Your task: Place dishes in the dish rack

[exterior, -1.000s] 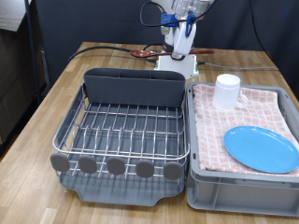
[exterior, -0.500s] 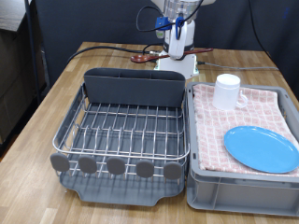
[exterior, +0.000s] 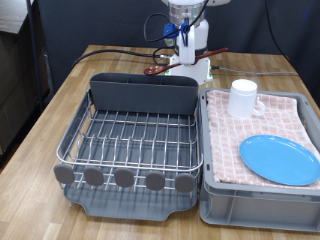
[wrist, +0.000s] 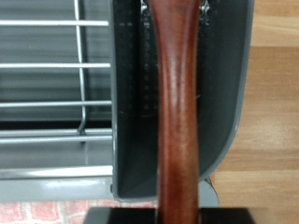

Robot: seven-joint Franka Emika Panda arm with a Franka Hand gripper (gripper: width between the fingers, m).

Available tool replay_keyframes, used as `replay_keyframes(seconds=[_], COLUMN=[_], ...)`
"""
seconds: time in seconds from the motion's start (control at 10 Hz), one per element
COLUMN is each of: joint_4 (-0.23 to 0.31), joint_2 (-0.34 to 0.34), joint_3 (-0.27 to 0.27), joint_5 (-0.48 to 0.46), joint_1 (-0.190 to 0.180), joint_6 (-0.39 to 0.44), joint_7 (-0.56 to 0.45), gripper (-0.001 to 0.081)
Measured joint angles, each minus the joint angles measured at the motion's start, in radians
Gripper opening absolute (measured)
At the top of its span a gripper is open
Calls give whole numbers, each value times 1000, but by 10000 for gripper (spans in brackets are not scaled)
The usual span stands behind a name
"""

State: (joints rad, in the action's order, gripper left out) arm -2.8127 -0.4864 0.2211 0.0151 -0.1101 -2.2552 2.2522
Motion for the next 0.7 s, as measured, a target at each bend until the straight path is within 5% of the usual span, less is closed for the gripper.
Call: replay_keyframes(seconds=[0.7], joint_4=[-8], joint_2=[51], joint_3=[126], joint_5=[-64], joint_1=[-11], joint_6=[-18], joint_7=[-151], gripper=[92])
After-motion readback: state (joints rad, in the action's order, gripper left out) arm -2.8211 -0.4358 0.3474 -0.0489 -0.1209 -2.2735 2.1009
